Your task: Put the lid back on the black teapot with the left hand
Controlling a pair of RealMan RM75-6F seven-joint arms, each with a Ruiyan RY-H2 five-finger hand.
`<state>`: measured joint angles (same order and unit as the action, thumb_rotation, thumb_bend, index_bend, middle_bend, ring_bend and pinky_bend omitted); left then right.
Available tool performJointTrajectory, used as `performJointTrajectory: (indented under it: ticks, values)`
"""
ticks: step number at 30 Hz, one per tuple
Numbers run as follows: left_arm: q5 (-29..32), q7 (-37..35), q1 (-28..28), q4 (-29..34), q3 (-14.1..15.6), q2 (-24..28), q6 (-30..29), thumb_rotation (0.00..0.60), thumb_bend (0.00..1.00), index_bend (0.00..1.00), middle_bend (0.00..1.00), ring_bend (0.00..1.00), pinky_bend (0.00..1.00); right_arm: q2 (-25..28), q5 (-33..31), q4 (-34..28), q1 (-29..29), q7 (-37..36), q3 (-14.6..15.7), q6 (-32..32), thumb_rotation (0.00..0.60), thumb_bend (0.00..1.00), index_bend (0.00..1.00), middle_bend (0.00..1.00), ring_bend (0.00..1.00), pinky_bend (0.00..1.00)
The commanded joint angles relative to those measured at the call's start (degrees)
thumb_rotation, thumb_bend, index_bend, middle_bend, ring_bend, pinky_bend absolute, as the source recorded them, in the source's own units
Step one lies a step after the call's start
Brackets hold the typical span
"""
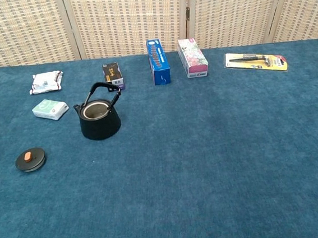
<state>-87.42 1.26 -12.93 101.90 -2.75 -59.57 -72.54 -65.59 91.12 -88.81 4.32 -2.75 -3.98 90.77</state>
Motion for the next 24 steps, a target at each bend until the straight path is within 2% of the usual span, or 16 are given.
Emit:
performJointTrajectory:
  ticks: [1, 6, 13, 19, 24]
  values:
    - [2.8, 0.5, -3.4, 1.9, -1.1, 0.7, 4.9, 0.6, 0.07, 0.22, 0.0, 0.0, 0.06, 0.2, -0.2, 0.1, 0.1, -0.3, -0.1, -0.2, 0.6, 0.26, 0.32, 0.38, 0.33, 0.48]
    - [8.7, 6.0, -7.0, 2.8, -3.0, -0.9, 9.7, 0.6, 0.07, 0.21, 0.0, 0.0, 0.03, 0.5, -0.5, 0.1, 0.2, -1.0, -0.3, -0.5, 0.6, 0.26, 0.32, 0.38, 0.33, 0.48]
    - [16.7, 11.4, -11.3, 1.6, -4.6, -3.4, 14.7, 0.6, 0.07, 0.15, 0.0, 0.0, 0.03, 1.0, -0.8, 0.2, 0.3, -2.3, -0.5, -0.8, 0.6, 0.26, 0.32, 0.38, 0.33, 0.48]
    - [22.7, 15.5, -14.2, -2.6, -4.9, -6.6, 17.2, 0.6, 0.07, 0.08, 0.0, 0.0, 0.03, 1.3, -0.6, 0.3, 0.2, -3.3, -0.5, -0.5, 0.6, 0.26, 0.32, 0.38, 0.33, 0.48]
    - [26.1, 15.9, -16.0, -6.1, -4.6, -8.6, 19.6, 0.6, 0.07, 0.08, 0.0, 0.0, 0.03, 1.5, -0.6, 0.4, 0.0, -3.9, -0.6, 0.1, 0.6, 0.26, 0.32, 0.38, 0.33, 0.48]
